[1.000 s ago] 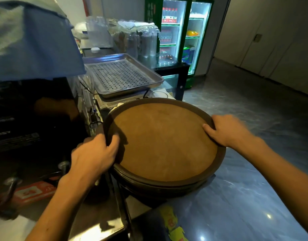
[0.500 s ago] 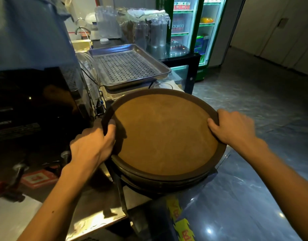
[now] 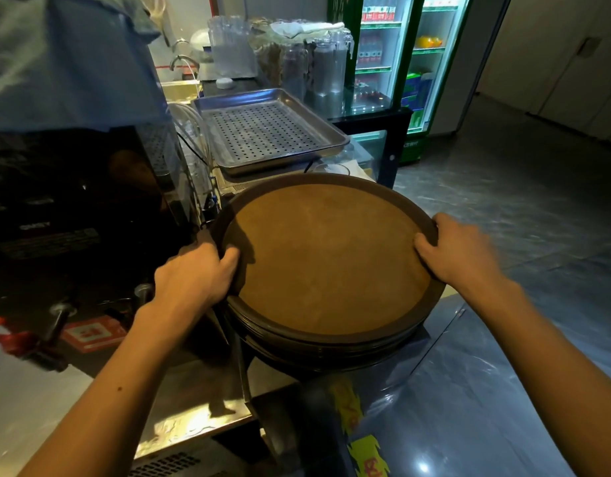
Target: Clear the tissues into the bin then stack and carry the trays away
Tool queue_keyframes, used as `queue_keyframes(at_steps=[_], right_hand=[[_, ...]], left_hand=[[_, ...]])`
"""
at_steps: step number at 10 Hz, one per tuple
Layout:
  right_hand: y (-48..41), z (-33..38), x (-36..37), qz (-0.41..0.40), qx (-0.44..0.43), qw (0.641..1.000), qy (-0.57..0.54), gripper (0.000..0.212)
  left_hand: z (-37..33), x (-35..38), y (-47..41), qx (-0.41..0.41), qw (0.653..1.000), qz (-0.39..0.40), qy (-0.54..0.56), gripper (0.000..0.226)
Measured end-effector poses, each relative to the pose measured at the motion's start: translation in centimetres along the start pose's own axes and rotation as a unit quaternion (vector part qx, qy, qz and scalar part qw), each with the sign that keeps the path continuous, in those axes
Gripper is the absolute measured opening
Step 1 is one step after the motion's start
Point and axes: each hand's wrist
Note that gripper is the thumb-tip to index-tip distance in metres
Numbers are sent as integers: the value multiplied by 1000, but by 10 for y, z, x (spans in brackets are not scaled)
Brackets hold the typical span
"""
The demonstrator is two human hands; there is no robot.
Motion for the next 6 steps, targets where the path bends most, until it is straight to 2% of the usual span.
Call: queue_keyframes(at_steps=[2,3,4,5,6], right_hand=[[5,-4,6,-52,54,993,-95,37],[12,2,3,-57,77,986,-140,35],[36,7,-7,-61,86,973,-206,26],[64,18,-15,-81,92,970,-210,23],[108,46,-22,-102,117,969,-193,30]], left_hand=[[-6,-3,14,-4,992,-91,93,41],[-5,-7,11,21,992,-75,103,44],[-7,-11,9,85,989,-67,106,48],[-9,-10,14,173,974,-59,131,51],[-4,-11,17,297,944,3,143,58]])
Point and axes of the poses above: each hand's wrist, its own y-axis away from the middle knuckle, its own x-axis out of the palm, z = x × y, and after that the axes turned 8 degrees about -z, right-handed
